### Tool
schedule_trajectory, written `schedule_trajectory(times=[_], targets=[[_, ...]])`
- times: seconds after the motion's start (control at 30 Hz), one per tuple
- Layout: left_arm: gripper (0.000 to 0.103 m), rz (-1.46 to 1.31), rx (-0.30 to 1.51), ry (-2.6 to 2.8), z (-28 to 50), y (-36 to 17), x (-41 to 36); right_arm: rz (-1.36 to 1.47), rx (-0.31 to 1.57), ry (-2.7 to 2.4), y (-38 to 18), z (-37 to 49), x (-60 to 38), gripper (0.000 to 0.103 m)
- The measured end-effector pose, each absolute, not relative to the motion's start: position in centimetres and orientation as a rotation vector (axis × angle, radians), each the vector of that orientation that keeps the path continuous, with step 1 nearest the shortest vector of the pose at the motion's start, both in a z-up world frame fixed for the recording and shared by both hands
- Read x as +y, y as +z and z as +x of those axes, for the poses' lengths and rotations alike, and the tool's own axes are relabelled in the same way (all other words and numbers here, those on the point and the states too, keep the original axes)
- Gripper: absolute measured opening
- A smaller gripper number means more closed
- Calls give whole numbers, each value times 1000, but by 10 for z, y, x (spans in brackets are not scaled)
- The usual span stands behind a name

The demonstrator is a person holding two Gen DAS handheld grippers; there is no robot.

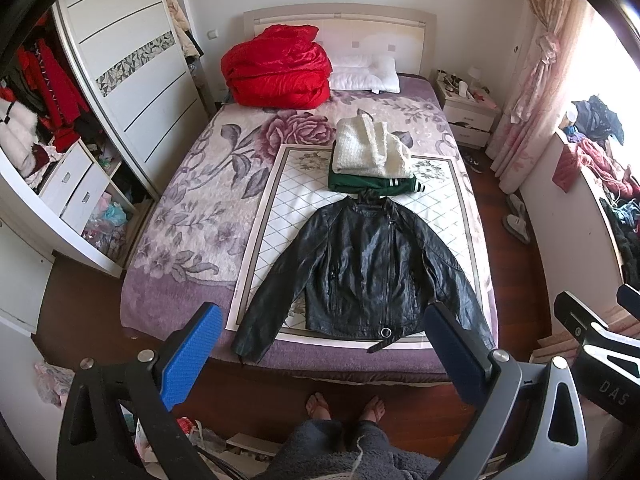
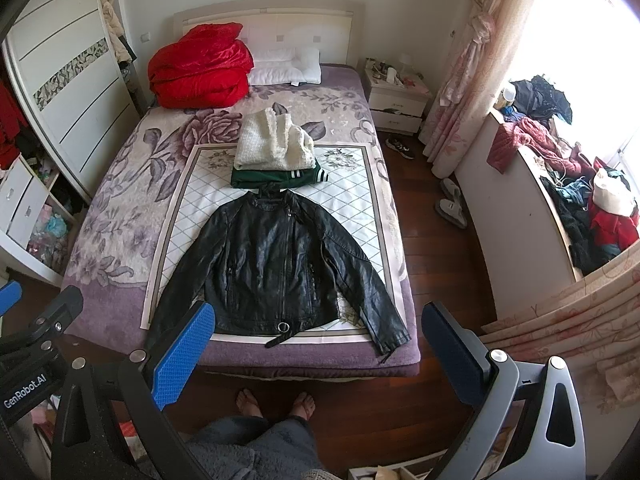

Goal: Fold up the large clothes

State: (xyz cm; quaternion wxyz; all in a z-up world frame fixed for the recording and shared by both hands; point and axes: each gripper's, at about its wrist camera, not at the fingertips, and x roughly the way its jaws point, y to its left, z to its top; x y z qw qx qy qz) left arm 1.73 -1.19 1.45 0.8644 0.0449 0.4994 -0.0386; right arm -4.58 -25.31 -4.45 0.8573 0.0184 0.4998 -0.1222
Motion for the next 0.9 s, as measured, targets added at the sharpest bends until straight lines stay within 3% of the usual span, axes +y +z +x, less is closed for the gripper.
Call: schedule_trajectory(times=[0.9], targets=[[103, 89, 1036, -80, 35, 32, -17, 41, 1047, -255, -42, -43, -251, 103]])
